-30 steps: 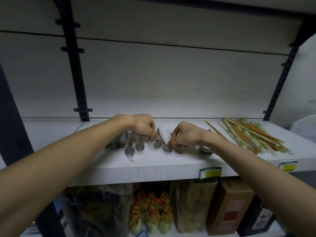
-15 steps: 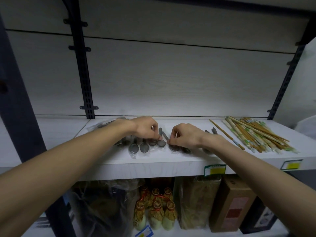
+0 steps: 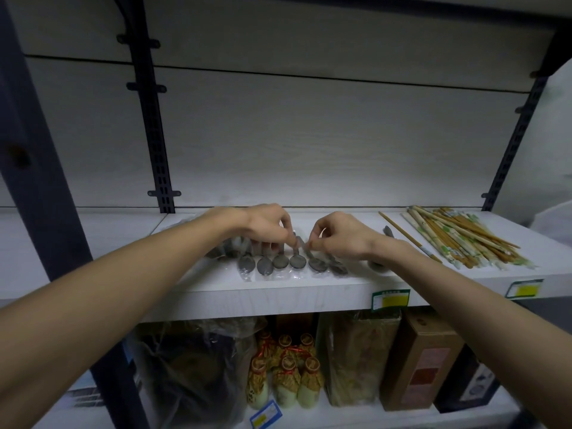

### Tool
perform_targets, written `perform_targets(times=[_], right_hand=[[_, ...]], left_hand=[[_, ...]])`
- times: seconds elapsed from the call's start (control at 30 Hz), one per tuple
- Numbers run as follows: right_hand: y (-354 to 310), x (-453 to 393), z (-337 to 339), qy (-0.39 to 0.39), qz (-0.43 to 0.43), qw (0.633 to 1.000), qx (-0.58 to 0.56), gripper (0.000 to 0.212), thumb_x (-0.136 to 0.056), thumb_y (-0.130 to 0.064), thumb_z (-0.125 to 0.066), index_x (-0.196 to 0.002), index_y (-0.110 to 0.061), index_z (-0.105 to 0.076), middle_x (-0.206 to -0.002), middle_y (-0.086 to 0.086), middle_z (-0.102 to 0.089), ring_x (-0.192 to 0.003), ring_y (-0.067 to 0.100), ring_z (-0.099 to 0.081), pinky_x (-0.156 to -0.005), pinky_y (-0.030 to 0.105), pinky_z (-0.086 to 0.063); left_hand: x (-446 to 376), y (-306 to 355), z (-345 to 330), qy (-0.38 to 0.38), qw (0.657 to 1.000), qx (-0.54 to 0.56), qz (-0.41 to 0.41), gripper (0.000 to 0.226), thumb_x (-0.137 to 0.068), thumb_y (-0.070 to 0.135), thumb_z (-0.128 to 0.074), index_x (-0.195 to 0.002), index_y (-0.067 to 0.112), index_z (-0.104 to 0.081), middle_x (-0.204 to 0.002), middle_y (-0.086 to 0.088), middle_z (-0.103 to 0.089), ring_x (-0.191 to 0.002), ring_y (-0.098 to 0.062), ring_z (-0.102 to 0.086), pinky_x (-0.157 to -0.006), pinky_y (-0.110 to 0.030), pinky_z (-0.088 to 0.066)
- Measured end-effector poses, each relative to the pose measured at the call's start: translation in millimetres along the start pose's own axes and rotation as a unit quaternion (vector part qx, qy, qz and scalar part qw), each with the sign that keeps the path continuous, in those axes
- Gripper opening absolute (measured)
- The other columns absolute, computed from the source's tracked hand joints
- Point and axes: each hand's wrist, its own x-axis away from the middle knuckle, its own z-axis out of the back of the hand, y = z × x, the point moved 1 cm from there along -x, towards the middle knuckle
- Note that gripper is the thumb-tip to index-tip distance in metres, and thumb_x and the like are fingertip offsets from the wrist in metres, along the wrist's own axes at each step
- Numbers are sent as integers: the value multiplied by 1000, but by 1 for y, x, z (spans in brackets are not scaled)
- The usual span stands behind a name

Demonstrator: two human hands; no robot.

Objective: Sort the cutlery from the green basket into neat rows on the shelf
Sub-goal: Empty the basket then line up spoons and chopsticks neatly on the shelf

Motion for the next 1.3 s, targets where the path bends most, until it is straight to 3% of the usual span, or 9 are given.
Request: perform_targets(times=[0.1, 0.23, 0.37, 0.5, 0.67, 0.83, 0.97, 1.07, 1.3], right_hand=[[-8, -12, 1, 54, 8, 998, -9, 11, -88, -26, -69, -81, -19, -73, -73, -5, -70, -66, 11, -62, -64, 29, -49], [-34, -31, -14, 38, 23, 998, 38, 10, -84, -31, -68, -82, -22, -72, -79, -5, -72, -76, 15, -67, -72, 31, -54], [-71, -50, -38, -13, 23, 997, 71, 17, -82, -36, -69, -84, -20, -75, -83, -1, -74, -82, 19, -68, -76, 33, -57], [-94, -65, -53, -72, -19, 994, 85, 20, -77, -34, -74, -78, -15, -77, -73, 1, -75, -75, 20, -72, -73, 34, -60], [-96, -77, -58, -81, -64, 992, 79, 22, -75, -33, -78, -71, -12, -73, -71, 1, -75, -67, 19, -69, -59, 26, -52], [-96, -86, -55, -84, -80, 989, 92, 22, -75, -29, -80, -72, -9, -71, -64, 4, -68, -53, 19, -57, -51, 25, -44], [-102, -96, -55, -54, -9, 994, 91, 28, -76, -24, -81, -102, -16, -75, -94, 2, -74, -82, 19, -66, -74, 28, -54], [-106, -96, -64, -51, 71, 980, 178, 40, -83, -24, -72, -122, -29, -68, -113, -1, -69, -104, 21, -63, -85, 30, -51], [-93, -96, -62, 31, 164, 951, 260, 24, -92, -26, -62, -112, -33, -74, -118, -5, -71, -111, 24, -63, -86, 35, -52]], left_hand=[[4, -13, 20, 82, 995, -50, 1, 27, -89, 53, -69, -96, 27, -69, -80, 8, -74, -73, -13, -68, -65, -33, -52], [13, -43, 41, 142, 974, -169, 49, 30, -89, 54, -67, -101, 27, -67, -98, 6, -67, -90, -18, -61, -69, -32, -43], [22, -76, 47, 93, 971, -191, 113, 40, -82, 64, -65, -95, 26, -65, -96, 3, -66, -89, -21, -62, -76, -36, -52], [29, -98, 46, 44, 971, -186, 146, 36, -84, 60, -69, -92, 26, -62, -96, 1, -65, -90, -20, -61, -73, -35, -48], [31, -111, 47, 42, 971, -172, 160, 40, -82, 65, -69, -87, 26, -62, -94, 2, -65, -91, -22, -62, -75, -35, -50], [29, -108, 49, 27, 971, -159, 176, 44, -85, 60, -69, -97, 19, -60, -84, 3, -57, -74, -21, -56, -70, -33, -46], [28, -103, 51, -8, 974, -117, 194, 51, -83, 56, -74, -111, 18, -55, -94, -1, -56, -85, -26, -58, -74, -37, -53], [26, -102, 51, 11, 980, -89, 180, 48, -85, 54, -72, -112, 14, -62, -94, -3, -64, -85, -24, -63, -71, -34, -54], [27, -112, 52, 38, 971, -106, 212, 45, -85, 50, -69, -115, 17, -61, -112, -5, -63, -102, -30, -62, -95, -42, -54]])
